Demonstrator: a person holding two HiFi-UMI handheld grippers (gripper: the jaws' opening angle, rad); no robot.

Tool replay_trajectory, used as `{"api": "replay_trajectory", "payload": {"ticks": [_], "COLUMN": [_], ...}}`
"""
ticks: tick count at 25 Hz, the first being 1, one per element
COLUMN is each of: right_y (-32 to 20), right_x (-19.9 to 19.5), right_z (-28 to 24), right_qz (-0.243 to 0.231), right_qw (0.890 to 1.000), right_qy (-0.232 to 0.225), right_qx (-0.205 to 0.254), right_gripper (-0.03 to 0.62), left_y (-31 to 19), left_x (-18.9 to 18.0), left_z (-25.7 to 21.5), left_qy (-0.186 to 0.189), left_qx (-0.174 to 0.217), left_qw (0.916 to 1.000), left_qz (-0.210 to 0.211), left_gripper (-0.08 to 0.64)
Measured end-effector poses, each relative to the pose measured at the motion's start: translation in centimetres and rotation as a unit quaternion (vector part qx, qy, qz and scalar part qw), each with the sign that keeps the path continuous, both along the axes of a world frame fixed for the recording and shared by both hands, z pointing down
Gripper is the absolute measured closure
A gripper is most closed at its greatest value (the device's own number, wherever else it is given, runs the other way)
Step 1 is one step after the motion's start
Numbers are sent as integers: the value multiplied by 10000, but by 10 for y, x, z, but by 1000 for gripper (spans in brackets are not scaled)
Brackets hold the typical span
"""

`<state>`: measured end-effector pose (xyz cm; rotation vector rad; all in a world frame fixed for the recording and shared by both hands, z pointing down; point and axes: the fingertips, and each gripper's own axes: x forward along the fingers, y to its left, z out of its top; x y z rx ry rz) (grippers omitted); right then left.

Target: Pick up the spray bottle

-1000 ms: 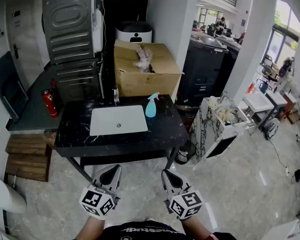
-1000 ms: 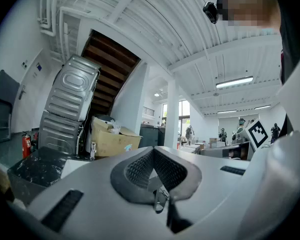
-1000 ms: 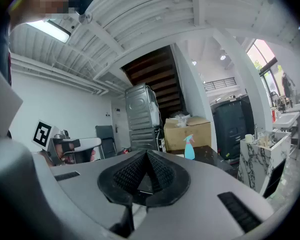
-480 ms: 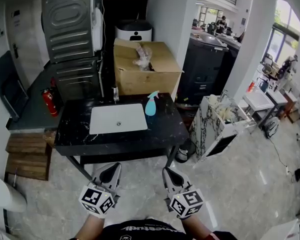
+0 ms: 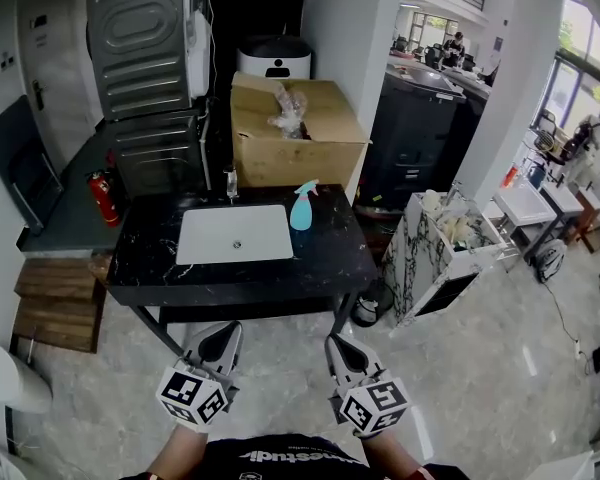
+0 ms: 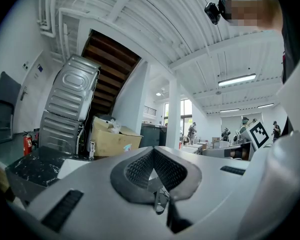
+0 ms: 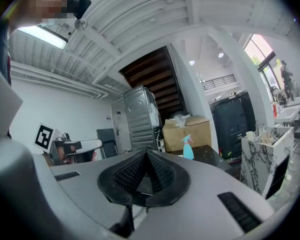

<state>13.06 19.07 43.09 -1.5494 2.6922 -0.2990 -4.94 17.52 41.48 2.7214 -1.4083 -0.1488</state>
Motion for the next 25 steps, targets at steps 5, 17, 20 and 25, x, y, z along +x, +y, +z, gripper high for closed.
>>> {"api": "replay_trajectory", "payload": {"ticks": [5,17,20,25], "right_y": [-7,-89,-130,-214], "right_x": [16,3,-6,-29], "right_z": [9,35,38,29], "right_qz": [-143,-228,-184,-132], "right_qw": [9998,9994,9995,9995], "right_qy": [-110,-107,28,181], "right_qx": [22,-240,-274,-220], "right_gripper": [555,555,555,555], "left_y": [-4,-87,-132,-219], "left_x": [18,8,4,-19], "left_z": [6,37,40,37], "left_qy": [-99,-68,24,132], "left_qx": [15,-239,-235,-194], "left_qw": [9999,9994,9997,9997], "left_qz": [-125,-238,-116,-10], "left_gripper": [545,545,545,545]}}
